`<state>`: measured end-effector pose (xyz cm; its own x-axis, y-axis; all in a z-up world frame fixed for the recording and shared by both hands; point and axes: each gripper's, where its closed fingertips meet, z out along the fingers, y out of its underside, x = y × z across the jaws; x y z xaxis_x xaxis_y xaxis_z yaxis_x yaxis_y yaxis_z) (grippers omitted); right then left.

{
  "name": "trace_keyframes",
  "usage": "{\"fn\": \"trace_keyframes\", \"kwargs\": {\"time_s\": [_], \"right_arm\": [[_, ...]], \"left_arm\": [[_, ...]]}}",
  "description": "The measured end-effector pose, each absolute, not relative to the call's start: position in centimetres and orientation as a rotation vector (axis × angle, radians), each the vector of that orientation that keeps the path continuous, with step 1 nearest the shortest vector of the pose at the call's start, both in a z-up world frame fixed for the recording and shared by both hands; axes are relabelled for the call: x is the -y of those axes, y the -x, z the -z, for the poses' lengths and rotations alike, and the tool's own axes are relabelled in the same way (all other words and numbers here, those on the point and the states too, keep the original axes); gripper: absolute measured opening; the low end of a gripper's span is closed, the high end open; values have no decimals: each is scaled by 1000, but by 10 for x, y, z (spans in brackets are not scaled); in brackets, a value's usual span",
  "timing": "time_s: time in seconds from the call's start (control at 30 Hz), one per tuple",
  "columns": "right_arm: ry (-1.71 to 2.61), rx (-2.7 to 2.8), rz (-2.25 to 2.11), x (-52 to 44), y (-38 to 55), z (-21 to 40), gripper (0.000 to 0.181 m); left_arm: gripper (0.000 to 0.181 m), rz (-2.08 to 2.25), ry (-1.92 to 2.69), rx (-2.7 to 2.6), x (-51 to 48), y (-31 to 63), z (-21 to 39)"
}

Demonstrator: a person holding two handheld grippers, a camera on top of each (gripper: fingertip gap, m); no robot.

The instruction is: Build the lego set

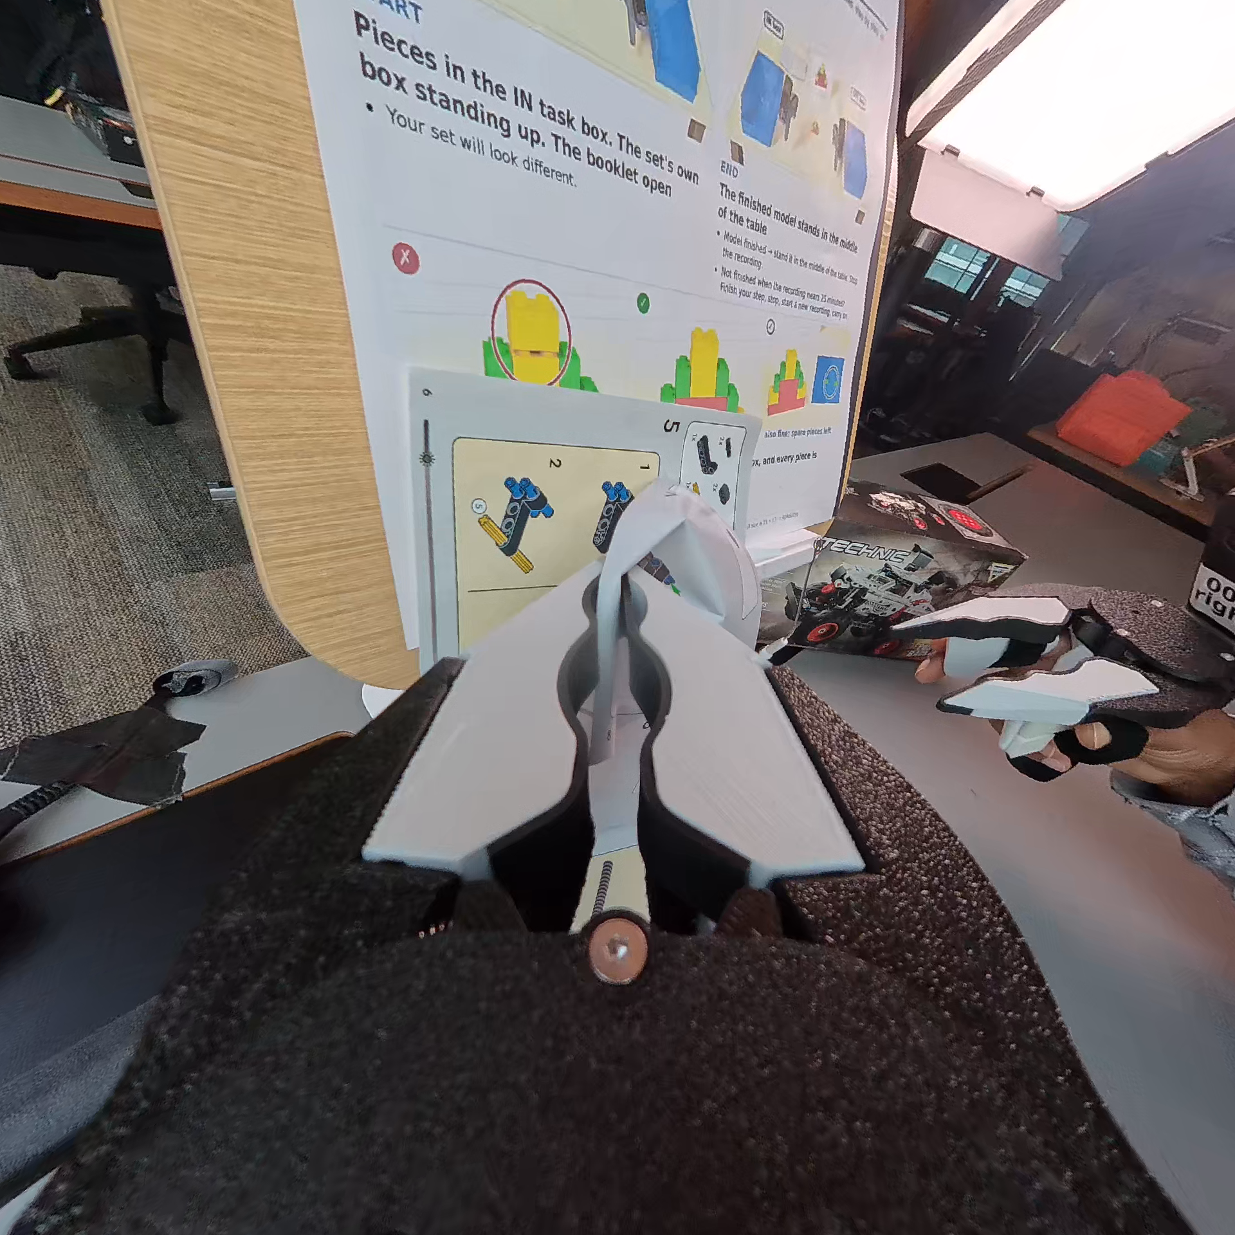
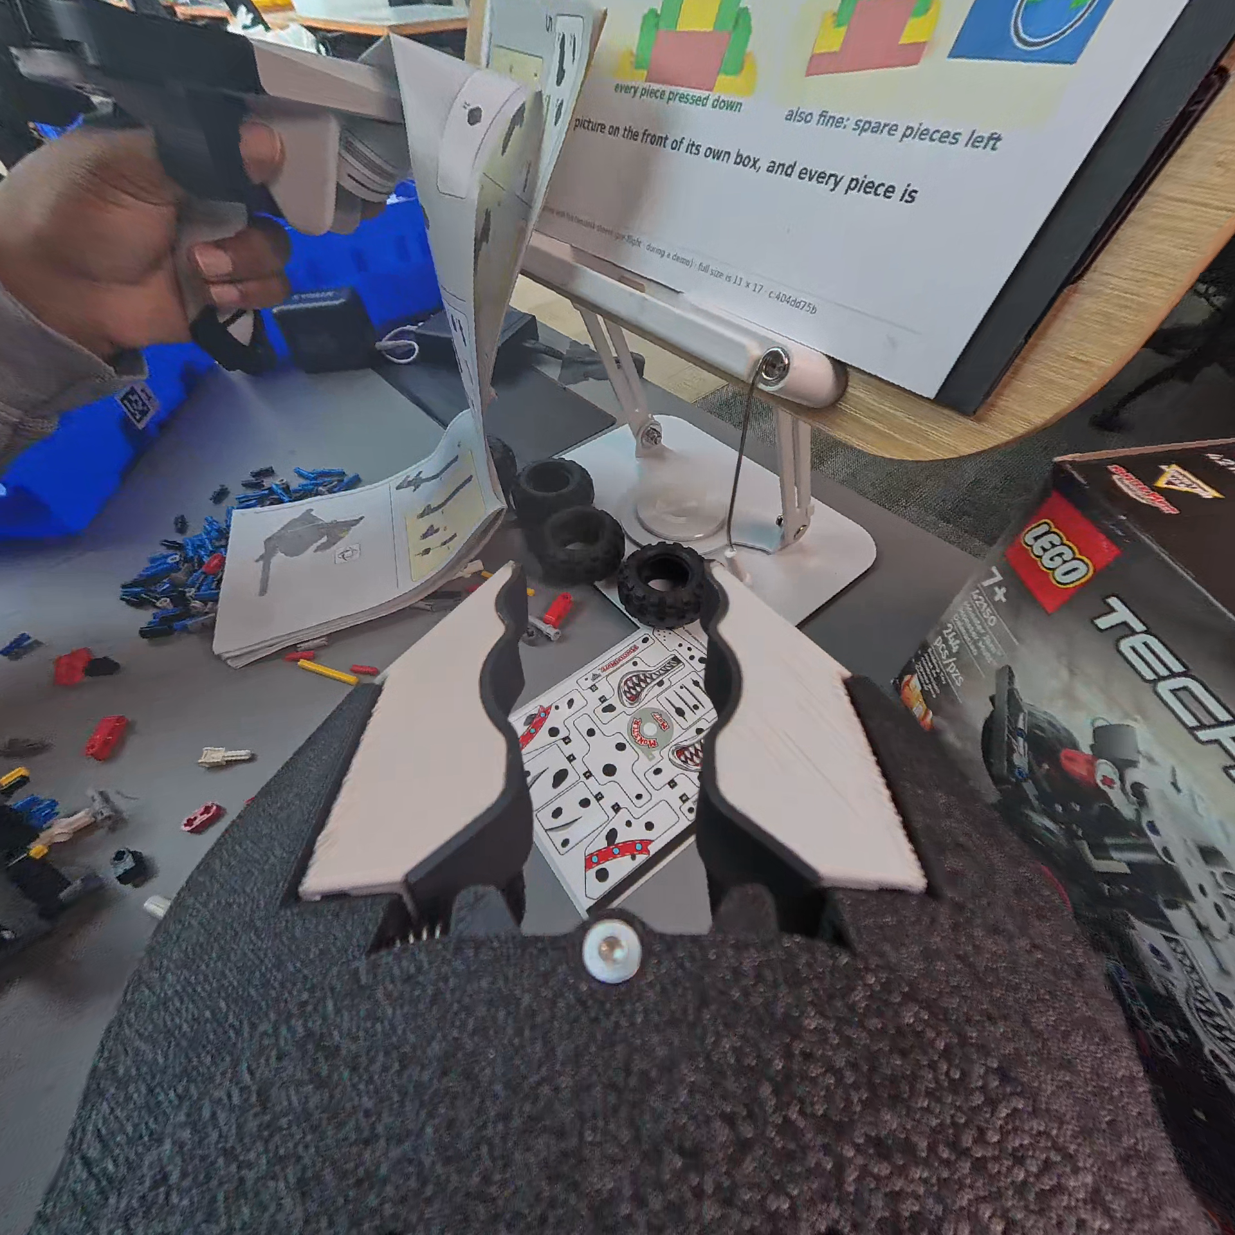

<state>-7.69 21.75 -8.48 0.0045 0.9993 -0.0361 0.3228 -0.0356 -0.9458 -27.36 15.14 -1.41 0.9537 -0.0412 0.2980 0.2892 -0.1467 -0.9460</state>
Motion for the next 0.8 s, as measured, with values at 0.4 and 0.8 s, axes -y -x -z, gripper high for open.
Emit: {"fn": "trace_keyframes", "kwargs": {"time_s": [0.4, 0.8], "right_arm": [[1436, 1497, -1151, -192, 79, 69, 47], [1656, 1667, -1349, -120, 150, 162, 61]], "left_arm": [[0, 279, 1758, 97, -151, 257, 10], [0, 301, 1711, -40, -139, 214, -29]]}}
